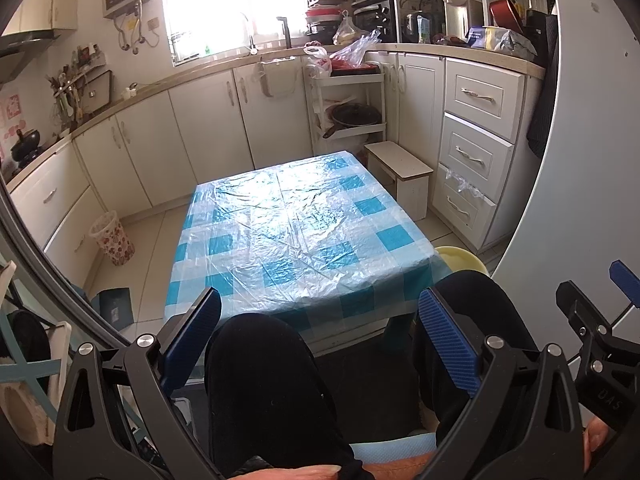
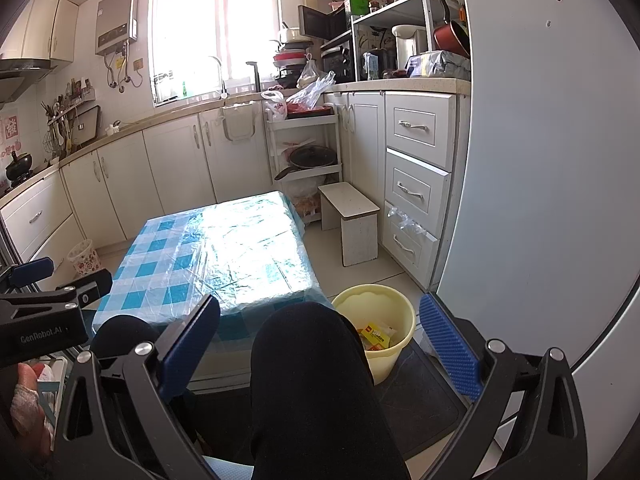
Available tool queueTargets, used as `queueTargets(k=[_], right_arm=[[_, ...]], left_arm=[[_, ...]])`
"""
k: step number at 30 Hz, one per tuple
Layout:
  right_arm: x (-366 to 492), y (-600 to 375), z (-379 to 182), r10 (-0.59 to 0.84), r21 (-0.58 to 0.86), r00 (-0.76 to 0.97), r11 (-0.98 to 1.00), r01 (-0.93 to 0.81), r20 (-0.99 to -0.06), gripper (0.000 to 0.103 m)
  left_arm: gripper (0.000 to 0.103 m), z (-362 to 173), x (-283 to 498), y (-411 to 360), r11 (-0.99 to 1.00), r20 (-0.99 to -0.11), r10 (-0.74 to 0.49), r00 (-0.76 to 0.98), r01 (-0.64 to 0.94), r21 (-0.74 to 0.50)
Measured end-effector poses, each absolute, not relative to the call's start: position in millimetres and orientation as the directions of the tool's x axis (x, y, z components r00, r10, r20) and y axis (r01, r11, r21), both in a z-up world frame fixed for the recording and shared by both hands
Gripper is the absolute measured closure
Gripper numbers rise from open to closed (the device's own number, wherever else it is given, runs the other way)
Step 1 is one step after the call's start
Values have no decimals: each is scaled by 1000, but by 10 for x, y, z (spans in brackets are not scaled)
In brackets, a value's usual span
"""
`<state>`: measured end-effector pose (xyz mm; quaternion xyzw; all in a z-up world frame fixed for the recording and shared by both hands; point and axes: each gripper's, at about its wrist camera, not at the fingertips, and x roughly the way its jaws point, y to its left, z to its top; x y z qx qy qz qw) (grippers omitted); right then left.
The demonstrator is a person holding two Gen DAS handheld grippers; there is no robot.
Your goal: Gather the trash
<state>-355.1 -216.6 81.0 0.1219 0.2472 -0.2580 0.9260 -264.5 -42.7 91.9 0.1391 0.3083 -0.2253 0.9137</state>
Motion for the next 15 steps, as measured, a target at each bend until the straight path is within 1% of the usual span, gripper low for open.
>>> queueTargets(k=[3,8,15], right_arm=[[-3556,-2153,782,-415,98,744,838,536,-523,7],[-3536,-2155,753,-410,98,745,841,532,-526,7],[-3490,-2229,749,-423,94,739,834,544,-525,7]], left_arm=[[8,885,-2661,-431,861,-629,-327,705,497,110],[8,884,-2700,-434,865,-601,-322,732,485,126],[8,784,-2478,-437,873,-651,-304,696,477,103]])
